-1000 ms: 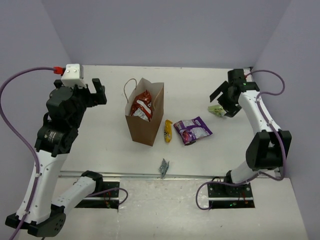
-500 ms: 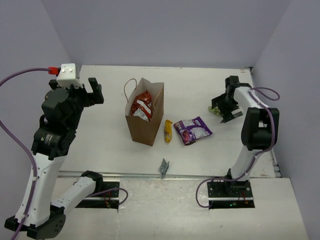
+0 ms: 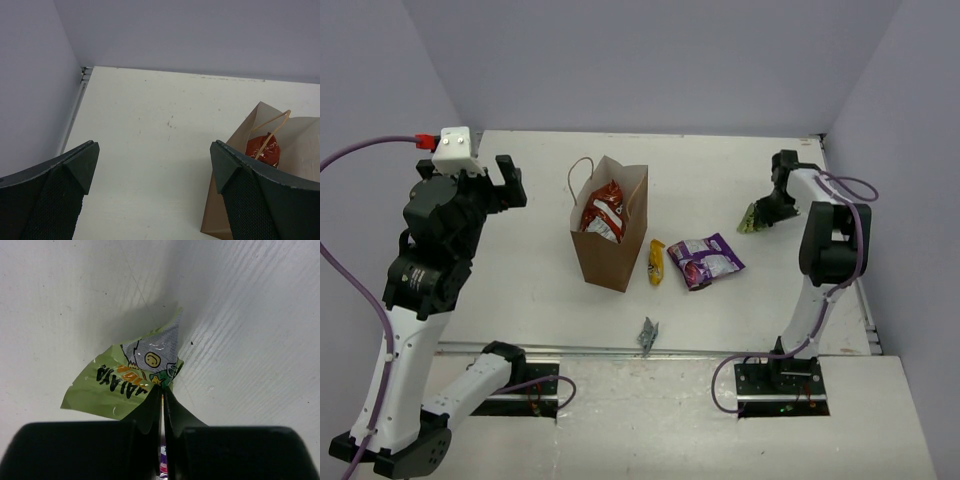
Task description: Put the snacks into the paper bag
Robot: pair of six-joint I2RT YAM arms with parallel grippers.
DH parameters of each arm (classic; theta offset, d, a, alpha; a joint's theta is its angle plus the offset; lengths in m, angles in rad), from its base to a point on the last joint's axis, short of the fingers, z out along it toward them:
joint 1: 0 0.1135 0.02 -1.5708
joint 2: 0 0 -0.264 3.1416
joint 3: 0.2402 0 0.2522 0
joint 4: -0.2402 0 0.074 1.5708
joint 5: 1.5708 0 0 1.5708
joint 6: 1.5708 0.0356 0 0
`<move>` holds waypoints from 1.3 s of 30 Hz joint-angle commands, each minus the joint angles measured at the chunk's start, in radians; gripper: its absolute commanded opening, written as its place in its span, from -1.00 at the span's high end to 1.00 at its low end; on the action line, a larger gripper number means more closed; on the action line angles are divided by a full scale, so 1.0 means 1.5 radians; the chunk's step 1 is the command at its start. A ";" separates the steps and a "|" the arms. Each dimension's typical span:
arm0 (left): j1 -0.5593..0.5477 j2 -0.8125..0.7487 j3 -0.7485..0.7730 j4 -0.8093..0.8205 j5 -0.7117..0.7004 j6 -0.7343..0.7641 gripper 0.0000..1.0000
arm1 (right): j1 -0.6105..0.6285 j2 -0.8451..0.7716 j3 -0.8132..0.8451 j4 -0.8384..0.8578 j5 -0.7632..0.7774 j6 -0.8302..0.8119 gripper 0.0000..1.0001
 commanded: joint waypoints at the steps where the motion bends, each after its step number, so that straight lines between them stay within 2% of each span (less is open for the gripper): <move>1: 0.006 0.001 0.016 0.019 -0.002 0.015 -1.00 | -0.003 -0.005 0.011 -0.004 0.021 0.009 1.00; 7: 0.010 0.009 0.018 0.024 0.006 0.020 -1.00 | 0.016 -0.116 -0.031 0.014 0.005 -0.059 1.00; 11: 0.017 0.014 0.011 0.037 0.026 0.013 -1.00 | 0.040 -0.212 -0.043 0.036 -0.044 -0.110 1.00; 15: 0.021 0.022 0.009 0.045 0.041 0.010 -1.00 | 0.124 -0.280 0.022 0.058 -0.096 -0.201 1.00; 18: 0.023 0.026 0.011 0.048 0.049 0.011 -1.00 | 0.212 -0.274 0.125 0.080 -0.120 -0.268 1.00; 22: 0.022 0.027 0.013 0.049 0.063 0.012 -1.00 | 0.271 -0.223 0.299 0.086 -0.186 -0.314 1.00; 27: 0.021 0.021 0.013 0.047 0.065 0.011 -1.00 | 0.338 -0.180 0.427 0.120 -0.242 -0.354 1.00; 33: 0.015 0.013 0.012 0.041 0.058 0.012 -1.00 | 0.386 -0.132 0.509 0.112 -0.302 -0.398 1.00; 38: 0.012 0.011 0.008 0.041 0.058 0.008 -1.00 | 0.431 -0.130 0.524 0.111 -0.330 -0.454 1.00; 39: 0.012 0.011 0.008 0.041 0.058 0.007 -1.00 | 0.441 -0.135 0.513 0.118 -0.336 -0.464 0.86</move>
